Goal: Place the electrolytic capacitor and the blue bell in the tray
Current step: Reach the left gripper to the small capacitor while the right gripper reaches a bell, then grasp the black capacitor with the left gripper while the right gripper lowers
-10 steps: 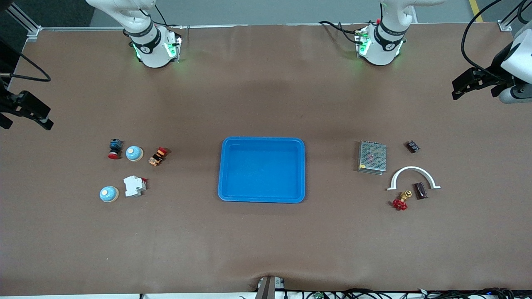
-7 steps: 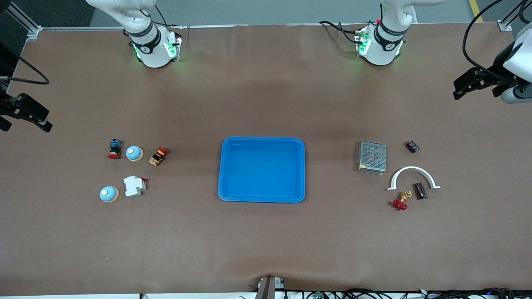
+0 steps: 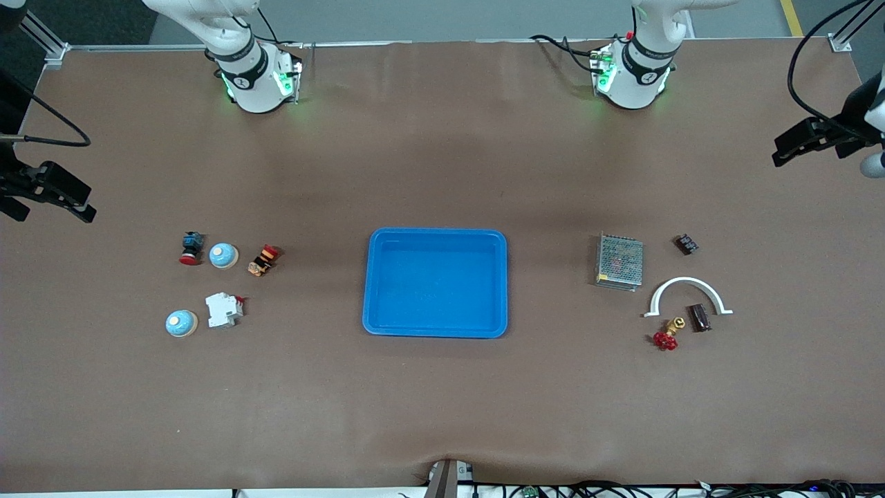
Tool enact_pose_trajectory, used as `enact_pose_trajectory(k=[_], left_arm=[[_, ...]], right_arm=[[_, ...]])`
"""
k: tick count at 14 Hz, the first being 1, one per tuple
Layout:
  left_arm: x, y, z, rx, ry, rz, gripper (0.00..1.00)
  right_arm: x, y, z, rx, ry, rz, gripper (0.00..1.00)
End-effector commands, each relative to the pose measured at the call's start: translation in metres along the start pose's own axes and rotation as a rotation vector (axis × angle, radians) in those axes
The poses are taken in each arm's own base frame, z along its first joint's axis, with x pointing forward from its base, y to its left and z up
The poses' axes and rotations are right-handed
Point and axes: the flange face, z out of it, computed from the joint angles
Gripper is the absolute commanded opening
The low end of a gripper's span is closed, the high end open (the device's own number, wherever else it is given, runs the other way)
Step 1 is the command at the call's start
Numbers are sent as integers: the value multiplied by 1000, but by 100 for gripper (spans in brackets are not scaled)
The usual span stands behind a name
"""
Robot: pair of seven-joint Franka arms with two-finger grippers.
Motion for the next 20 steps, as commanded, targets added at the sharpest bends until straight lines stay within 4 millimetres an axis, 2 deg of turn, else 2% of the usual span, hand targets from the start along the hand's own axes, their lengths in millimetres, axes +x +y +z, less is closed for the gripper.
enact_pose_trajectory(k=[1, 3, 5, 6, 8, 10, 12, 13, 16, 18, 20], left_arm=[[9, -32, 51, -7, -40, -39, 100], [13, -52, 94, -14, -42, -78, 100], [14, -65, 144, -19, -35, -107, 100], [12, -64, 173, -20, -24, -113, 100], [11, -60, 221, -23, -13, -122, 100], [15, -58, 261, -39, -35, -173, 100], [21, -53, 294, -79, -68, -212, 91], [23, -52, 311, -95, -83, -229, 90], [30, -49, 356, -154, -99, -325, 89], [30, -48, 381, -150, -93, -354, 87], [30, -48, 404, -146, -79, -362, 85]], right_arm=[[2, -2, -4, 8, -3, -4, 100], [2, -2, -4, 8, -3, -4, 100], [2, -3, -2, 8, -8, -5, 100], [2, -3, -1, 8, -11, -5, 100], [6, -4, 19, 8, -46, -16, 100], [10, -19, 48, 15, -115, -104, 100], [16, -36, 82, 31, -179, -240, 100], [20, -44, 100, 39, -202, -305, 100], [34, -55, 150, 63, -225, -593, 100], [45, -46, 189, 94, -239, -767, 100], [50, -34, 225, 119, -258, -863, 100]])
